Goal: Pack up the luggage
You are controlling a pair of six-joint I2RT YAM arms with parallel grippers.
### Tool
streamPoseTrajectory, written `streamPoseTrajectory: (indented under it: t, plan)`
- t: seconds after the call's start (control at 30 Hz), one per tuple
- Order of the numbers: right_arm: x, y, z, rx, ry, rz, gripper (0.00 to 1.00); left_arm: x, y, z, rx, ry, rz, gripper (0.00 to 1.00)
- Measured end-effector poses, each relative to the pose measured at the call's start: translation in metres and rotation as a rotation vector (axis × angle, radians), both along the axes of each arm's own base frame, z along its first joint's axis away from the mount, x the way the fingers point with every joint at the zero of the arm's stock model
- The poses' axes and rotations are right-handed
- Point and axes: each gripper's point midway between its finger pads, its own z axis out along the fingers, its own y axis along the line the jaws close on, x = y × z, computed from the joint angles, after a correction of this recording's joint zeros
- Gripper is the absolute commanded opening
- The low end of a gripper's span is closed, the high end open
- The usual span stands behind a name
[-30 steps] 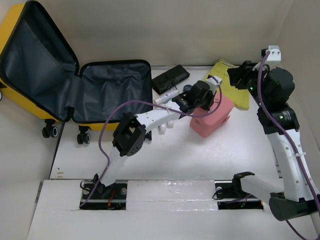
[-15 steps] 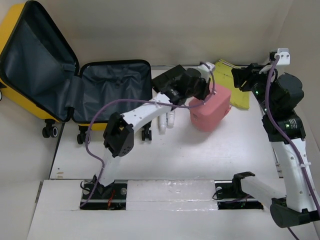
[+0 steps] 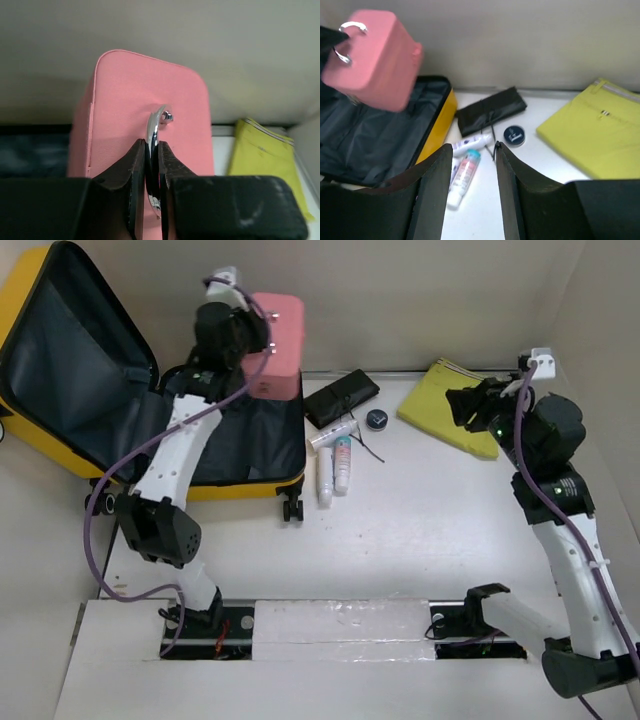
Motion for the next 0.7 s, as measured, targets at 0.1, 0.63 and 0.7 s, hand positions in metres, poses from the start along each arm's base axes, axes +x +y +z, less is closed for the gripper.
streamPoseTrajectory:
  t: [0.1,0.63,0.7]
  plan:
    - [0.004,0.014,-0.022,0.003,0.046,0.046,0.46,0.013,0.064,-0.006,-0.011,0.022,0.137,0.00]
    - [-0.011,0.071,-0.089,-0.014,0.164,0.227,0.46,0.010,0.176,-0.088,0.059,0.278,0.321,0.00]
    - [-0.013,0.073,-0.093,-0.016,0.167,0.235,0.46,0.010,0.177,-0.099,0.077,0.300,0.315,0.00]
